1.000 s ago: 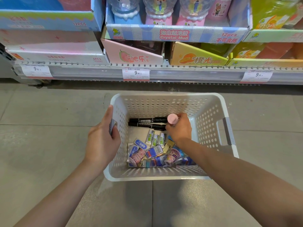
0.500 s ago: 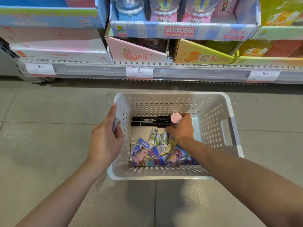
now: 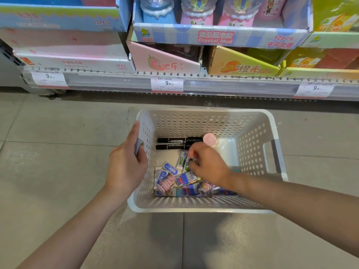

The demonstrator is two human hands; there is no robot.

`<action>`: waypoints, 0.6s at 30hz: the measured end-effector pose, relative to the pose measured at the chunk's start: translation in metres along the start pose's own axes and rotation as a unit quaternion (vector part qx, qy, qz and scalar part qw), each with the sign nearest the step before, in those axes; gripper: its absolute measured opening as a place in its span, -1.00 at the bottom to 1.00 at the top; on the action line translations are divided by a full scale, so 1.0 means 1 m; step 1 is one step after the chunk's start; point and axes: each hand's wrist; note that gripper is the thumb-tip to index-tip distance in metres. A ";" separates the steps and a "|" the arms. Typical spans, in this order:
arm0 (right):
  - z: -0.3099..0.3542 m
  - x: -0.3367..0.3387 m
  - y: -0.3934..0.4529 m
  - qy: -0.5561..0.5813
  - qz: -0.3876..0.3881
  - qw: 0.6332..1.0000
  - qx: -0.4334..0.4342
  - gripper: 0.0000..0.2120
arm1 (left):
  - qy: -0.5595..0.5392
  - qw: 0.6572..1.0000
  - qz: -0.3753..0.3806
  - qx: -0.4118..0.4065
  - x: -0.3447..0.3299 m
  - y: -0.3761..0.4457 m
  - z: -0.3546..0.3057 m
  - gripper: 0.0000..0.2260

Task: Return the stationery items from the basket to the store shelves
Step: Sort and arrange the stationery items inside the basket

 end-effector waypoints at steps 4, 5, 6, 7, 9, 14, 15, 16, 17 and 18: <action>0.017 -0.029 0.012 -0.214 0.171 0.944 0.182 -0.59 | 0.020 1.000 -0.001 0.003 0.001 0.000 -0.001 -0.47; 0.021 -0.039 0.015 -0.257 0.182 0.928 0.199 -0.54 | 0.020 1.000 -0.002 0.004 0.001 0.000 0.000 -0.47; 0.024 -0.049 0.018 -0.292 0.186 0.914 0.212 -0.52 | 0.020 1.000 -0.003 0.005 0.001 0.000 0.000 -0.46; 0.028 -0.057 0.019 -0.318 0.185 0.902 0.225 -0.53 | 0.022 1.000 -0.004 0.006 0.000 0.000 0.001 -0.46; 0.031 -0.068 0.021 -0.348 0.173 0.888 0.245 -0.58 | 0.024 1.000 -0.004 0.004 0.000 0.000 0.001 -0.46; 0.033 -0.050 0.010 -0.240 0.160 0.935 0.206 -0.67 | 0.021 1.000 -0.005 0.003 0.001 -0.001 -0.001 -0.47; 0.031 -0.041 0.005 -0.166 0.153 0.961 0.162 -0.69 | 0.021 1.000 -0.005 0.002 0.000 -0.001 0.000 -0.47; 0.027 -0.032 0.000 -0.092 0.138 0.980 0.109 -0.71 | 0.021 1.000 -0.004 0.002 0.000 -0.001 0.000 -0.47; 0.022 -0.023 -0.005 -0.028 0.113 0.992 0.048 -0.72 | 0.019 1.000 -0.003 0.003 0.000 -0.001 0.000 -0.47; 0.017 -0.014 -0.010 0.027 0.079 0.996 -0.013 -0.72 | 0.016 1.000 -0.003 0.004 0.000 -0.001 0.001 -0.47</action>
Point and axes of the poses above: each hand's wrist, its own y-axis towards the middle knuckle, its own x-axis out of the back of the hand, z = x × y, and after that the axes turned 14 degrees about -x, right-handed
